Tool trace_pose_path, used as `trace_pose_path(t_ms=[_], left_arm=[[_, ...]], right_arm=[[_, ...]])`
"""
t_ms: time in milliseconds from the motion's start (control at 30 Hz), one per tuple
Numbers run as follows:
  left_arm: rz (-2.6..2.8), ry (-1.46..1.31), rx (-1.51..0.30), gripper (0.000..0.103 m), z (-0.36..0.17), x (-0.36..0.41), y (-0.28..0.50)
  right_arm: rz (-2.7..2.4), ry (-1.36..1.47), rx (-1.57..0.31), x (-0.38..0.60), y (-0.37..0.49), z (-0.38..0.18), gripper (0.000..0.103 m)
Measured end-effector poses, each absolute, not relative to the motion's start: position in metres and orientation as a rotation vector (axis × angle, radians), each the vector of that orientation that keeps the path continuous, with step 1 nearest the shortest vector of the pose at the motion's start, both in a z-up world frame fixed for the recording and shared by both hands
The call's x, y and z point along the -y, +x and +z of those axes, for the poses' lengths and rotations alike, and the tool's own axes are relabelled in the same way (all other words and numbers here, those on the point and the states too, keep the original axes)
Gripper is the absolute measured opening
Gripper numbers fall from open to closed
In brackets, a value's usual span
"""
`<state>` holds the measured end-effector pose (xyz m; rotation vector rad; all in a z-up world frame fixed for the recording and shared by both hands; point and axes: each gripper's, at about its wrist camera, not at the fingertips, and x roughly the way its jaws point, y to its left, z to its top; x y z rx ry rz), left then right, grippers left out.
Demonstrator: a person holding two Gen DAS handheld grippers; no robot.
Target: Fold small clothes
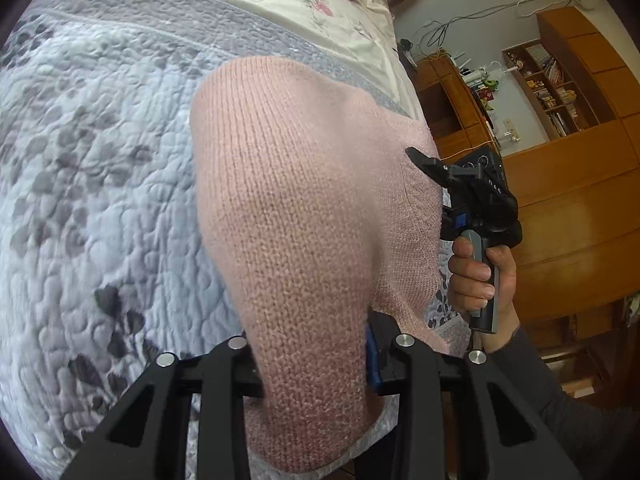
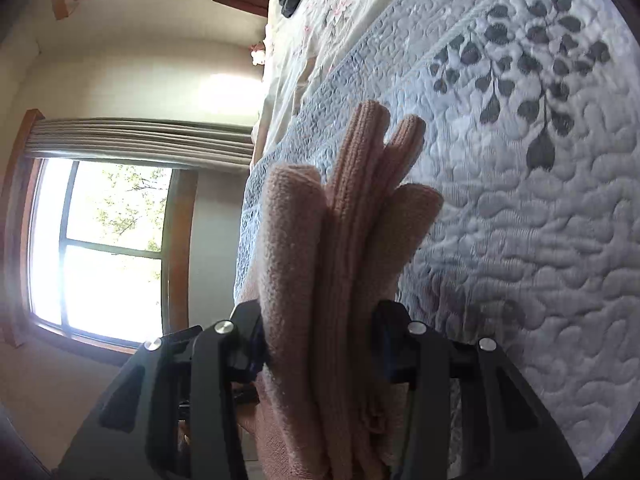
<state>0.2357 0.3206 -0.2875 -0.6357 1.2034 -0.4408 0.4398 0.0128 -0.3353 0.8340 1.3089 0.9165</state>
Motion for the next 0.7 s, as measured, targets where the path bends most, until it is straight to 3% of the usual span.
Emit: trace_pose_path(t_ms=[133,233,300,333,433,533,633,667,700], left_arm=[[-0.361,-0.644,-1.328,0.036,-0.338,-0.326,0.201],[-0.32,-0.619,-1.376,0.049,-0.36,-0.32,0.195],[-0.274,-0.564,-1.347,0.054,-0.346,-0.323,0.193],[-0.227,-0.512,-1.315,0.059,-0.334,-0.326,0.189],[-0.177,-0.387,-1.127,0.061,-0.286,-0.329,0.17],[-0.343,-0.457,-1.03,0.061,-0.263,-0.317,0.158],[-0.438,-0.503,-1.089,0.058,-0.285,-0.289,0.165],[-0.449,-0.522,-1.125,0.056,-0.298,-0.281,0.169],[-0.462,-0.54,-1.159,0.054,-0.311,-0.275,0.172]], right_arm=[[0.866,0.781,-1.43,-0.036,0.405,-0.384,0.043],[0.776,0.781,-1.471,-0.027,0.395,-0.404,0.055],[0.716,0.769,-1.441,-0.013,0.391,-0.388,0.069],[0.698,0.75,-1.397,-0.005,0.388,-0.374,0.07],[0.714,0.694,-1.29,0.009,0.376,-0.335,0.069],[0.746,0.593,-1.293,-0.005,0.365,-0.326,0.061],[0.721,0.514,-1.335,-0.025,0.359,-0.343,0.038],[0.705,0.48,-1.326,-0.028,0.358,-0.344,0.02],[0.702,0.477,-1.309,-0.027,0.357,-0.343,0.015]])
